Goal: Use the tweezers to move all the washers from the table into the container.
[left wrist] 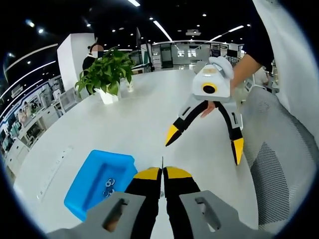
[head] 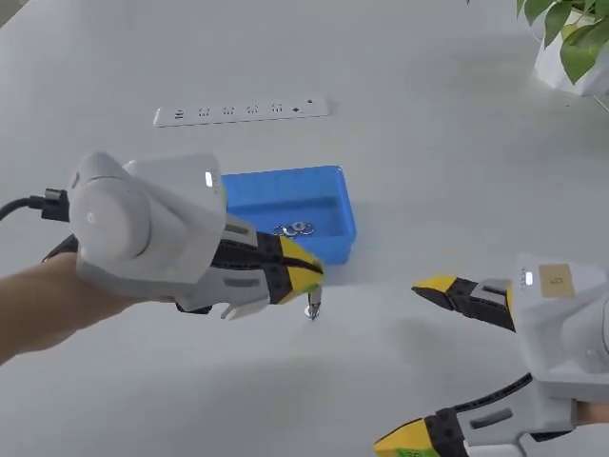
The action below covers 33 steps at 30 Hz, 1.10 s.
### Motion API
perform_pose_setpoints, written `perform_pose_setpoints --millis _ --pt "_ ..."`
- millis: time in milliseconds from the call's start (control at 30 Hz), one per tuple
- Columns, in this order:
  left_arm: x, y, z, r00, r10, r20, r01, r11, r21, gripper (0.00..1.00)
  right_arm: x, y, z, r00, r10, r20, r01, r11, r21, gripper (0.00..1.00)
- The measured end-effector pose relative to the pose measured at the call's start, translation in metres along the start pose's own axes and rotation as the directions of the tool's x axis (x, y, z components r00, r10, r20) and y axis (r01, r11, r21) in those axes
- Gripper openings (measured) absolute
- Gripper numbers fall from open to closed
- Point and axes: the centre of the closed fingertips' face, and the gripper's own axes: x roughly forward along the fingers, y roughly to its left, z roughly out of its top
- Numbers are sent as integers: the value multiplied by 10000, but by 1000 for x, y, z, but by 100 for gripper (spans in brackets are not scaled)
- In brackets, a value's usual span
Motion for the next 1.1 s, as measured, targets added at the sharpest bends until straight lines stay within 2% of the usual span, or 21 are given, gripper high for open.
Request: perform_pose_setpoints --millis 133,167,467,600,733,867,1100 --pt "-2 2 -2 9999 -112 55 113 9997 -218 6 4 0 3 10000 98 11 -98 10000 -2 99" --pt "-3 1 -2 9996 -266 113 270 9990 -369 6 5 0 4 9999 136 5 -136 9999 -34 98" --pt "-5 0 -4 9976 -679 151 686 9963 -526 6 33 -5 26 9947 1027 -45 -1028 9934 -503 94" --pt "-4 1 -4 9969 -777 135 783 9954 -550 6 49 -5 38 9903 1389 38 -1383 9876 -749 83" --pt "-3 0 -3 9963 -849 101 853 9951 -507 6 62 -4 44 9826 1857 -79 -1853 9757 -1168 73" --pt "-3 1 -2 9960 -885 83 888 9950 -465 6 69 -5 48 9765 2143 -237 -2155 9654 -1467 58" --pt "-4 1 -3 9951 -990 0 989 9941 -443 6 74 -12 51 9714 2344 -377 -2374 9598 -1496 30"
